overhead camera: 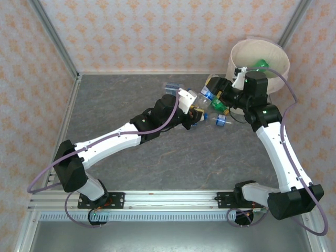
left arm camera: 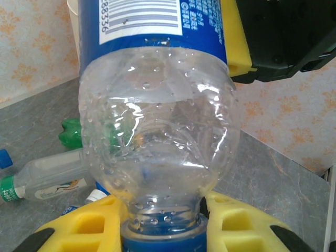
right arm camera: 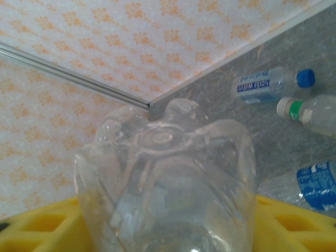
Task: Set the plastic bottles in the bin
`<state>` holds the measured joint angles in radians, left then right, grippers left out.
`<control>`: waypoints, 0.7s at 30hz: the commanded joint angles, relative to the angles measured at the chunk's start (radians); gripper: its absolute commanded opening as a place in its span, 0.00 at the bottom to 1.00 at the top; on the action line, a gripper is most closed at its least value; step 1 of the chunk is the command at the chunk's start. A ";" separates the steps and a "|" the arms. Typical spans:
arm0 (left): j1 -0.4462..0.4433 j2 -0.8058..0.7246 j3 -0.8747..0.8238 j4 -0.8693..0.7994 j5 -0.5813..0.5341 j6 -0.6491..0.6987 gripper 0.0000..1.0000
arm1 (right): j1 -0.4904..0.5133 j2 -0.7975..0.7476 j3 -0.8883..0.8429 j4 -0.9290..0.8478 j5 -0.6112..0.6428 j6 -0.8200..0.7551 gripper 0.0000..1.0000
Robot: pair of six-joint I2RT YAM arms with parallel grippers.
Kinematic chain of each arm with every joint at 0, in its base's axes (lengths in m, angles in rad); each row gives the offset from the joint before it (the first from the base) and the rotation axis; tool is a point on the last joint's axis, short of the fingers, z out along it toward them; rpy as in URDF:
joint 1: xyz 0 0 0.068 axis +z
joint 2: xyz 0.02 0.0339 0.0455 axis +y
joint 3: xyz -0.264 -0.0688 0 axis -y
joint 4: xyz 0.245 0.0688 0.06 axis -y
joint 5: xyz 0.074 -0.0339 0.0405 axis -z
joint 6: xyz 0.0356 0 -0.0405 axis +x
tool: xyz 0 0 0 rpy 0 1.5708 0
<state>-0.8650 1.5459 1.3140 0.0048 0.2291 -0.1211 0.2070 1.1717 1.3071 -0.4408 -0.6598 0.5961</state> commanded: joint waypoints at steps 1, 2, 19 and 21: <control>-0.008 -0.044 0.033 0.026 0.019 -0.021 0.25 | 0.006 -0.001 0.027 -0.002 -0.034 -0.015 0.56; -0.008 -0.043 0.033 0.026 0.023 -0.023 0.25 | 0.006 -0.002 0.027 -0.006 -0.034 -0.017 0.55; -0.008 -0.116 -0.038 0.076 -0.040 -0.054 0.97 | 0.003 -0.008 0.124 -0.038 0.122 -0.005 0.45; -0.008 -0.152 -0.067 0.086 -0.074 -0.053 0.99 | -0.006 -0.001 0.147 -0.038 0.163 -0.006 0.44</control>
<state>-0.8654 1.4578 1.2755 0.0345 0.2077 -0.1669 0.2081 1.1717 1.3964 -0.4831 -0.5812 0.5835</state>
